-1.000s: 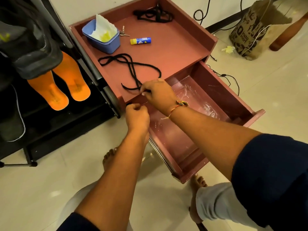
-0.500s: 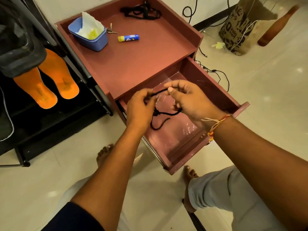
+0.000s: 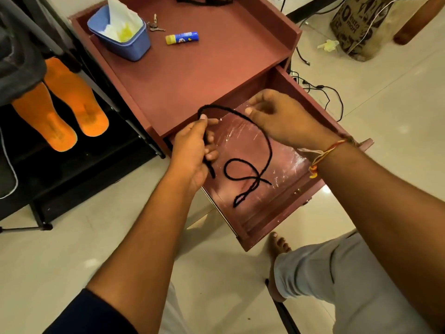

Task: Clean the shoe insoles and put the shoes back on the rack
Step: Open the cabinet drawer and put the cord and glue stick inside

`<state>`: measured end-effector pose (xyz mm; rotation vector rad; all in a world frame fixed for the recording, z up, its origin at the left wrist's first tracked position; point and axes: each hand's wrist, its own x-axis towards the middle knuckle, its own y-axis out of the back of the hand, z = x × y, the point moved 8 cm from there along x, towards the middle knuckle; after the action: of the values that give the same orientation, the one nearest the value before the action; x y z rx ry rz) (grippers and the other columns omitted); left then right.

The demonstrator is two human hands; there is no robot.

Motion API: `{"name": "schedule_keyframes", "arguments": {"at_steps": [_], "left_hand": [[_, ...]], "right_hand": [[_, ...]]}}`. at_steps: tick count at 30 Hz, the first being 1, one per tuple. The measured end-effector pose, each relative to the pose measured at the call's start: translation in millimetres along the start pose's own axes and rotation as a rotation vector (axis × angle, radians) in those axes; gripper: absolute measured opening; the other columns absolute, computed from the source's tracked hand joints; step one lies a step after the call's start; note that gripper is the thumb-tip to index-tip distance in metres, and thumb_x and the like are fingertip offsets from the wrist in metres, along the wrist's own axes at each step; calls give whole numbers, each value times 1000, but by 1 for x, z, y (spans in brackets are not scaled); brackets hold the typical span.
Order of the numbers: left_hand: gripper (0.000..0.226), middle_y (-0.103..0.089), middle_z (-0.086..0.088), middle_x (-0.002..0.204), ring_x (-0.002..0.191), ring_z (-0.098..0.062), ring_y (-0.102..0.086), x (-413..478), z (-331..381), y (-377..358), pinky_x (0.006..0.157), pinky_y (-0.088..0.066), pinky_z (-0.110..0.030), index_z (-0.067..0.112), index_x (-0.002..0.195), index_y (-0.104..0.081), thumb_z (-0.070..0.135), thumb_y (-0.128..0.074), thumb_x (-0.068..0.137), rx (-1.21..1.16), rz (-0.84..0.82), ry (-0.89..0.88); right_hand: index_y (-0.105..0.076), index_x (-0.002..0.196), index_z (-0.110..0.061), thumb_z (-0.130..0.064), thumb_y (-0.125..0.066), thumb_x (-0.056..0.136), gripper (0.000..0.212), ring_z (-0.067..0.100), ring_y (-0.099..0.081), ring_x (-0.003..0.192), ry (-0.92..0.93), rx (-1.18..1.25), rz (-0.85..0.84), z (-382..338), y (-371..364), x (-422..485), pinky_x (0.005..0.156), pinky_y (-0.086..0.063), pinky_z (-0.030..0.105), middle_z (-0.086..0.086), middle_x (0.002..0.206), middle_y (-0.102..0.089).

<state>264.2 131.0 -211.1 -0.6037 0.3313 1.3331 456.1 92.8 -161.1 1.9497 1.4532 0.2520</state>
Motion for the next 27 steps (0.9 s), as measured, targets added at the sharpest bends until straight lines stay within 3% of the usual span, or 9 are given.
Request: {"name": "schedule_keyframes", "arguments": {"at_steps": [3,6,9,12,15,17,20,24,27], "left_hand": [[18,-62,-4,63,46,-8,-47,-4,-6,-12,45,-45,-22,3,108,-60,18,-50,106,-239,-24,94],[17,-74,-13,78,59,-14,-66,-7,-8,-21,57,-59,-27,-2,100,-60,13,-54,104,-399,-40,147],[17,-76,-15,86,65,-14,-71,-4,-9,-23,66,-62,-27,-4,92,-62,10,-57,101,-482,-29,130],[18,-76,-15,85,72,-18,-75,1,-5,-14,68,-63,-30,-6,106,-57,11,-60,100,-396,18,66],[31,-74,-16,88,76,-22,-76,4,-1,3,73,-64,-41,10,109,-35,12,-64,99,-174,117,-32],[31,-73,-13,86,68,-18,-73,2,7,8,64,-62,-34,17,101,-32,13,-63,100,-8,127,-121],[19,-75,-12,92,72,-18,-74,0,20,8,62,-60,-27,20,109,-44,15,-61,101,151,93,-267],[12,-75,-11,106,97,-20,-75,4,22,6,87,-61,-37,10,112,-57,18,-57,103,124,20,-290],[11,-75,-8,109,103,-19,-74,8,15,7,95,-58,-42,12,107,-60,22,-60,102,77,18,-237]], "right_hand": [[-63,102,-28,-53,-60,91,28,12,-63,90,68,-127,28,-6,-9,0,81,-54,36,-6,99,-66],[-64,97,-15,-54,-55,93,40,17,-65,82,84,106,-304,-15,-55,-13,81,-55,42,-2,88,-68],[-64,100,-10,-35,-54,101,28,14,-64,84,25,242,-515,-16,-85,-30,86,-54,37,0,87,-69],[-59,93,-3,-27,-53,102,27,19,-59,66,-213,532,-596,-4,-94,-38,85,-55,45,0,61,-57],[-63,97,-5,-25,-52,103,24,9,-51,57,-416,702,-635,-1,-87,-43,58,-53,26,-1,59,-46],[-61,92,-9,-26,-51,103,22,5,-43,53,-484,808,-686,-3,-86,-45,43,-37,13,-2,64,-46],[-56,92,-14,-36,-47,103,26,-1,-30,46,-596,907,-830,-9,-92,-56,37,-20,8,-7,66,-42],[-63,103,-8,-50,-51,95,45,1,-27,34,-658,922,-1031,-16,-96,-69,34,-15,10,-12,50,-34],[-68,100,-6,-49,-51,94,46,1,-28,33,-656,1015,-1108,-24,-92,-73,35,-15,9,-13,46,-36]]}}
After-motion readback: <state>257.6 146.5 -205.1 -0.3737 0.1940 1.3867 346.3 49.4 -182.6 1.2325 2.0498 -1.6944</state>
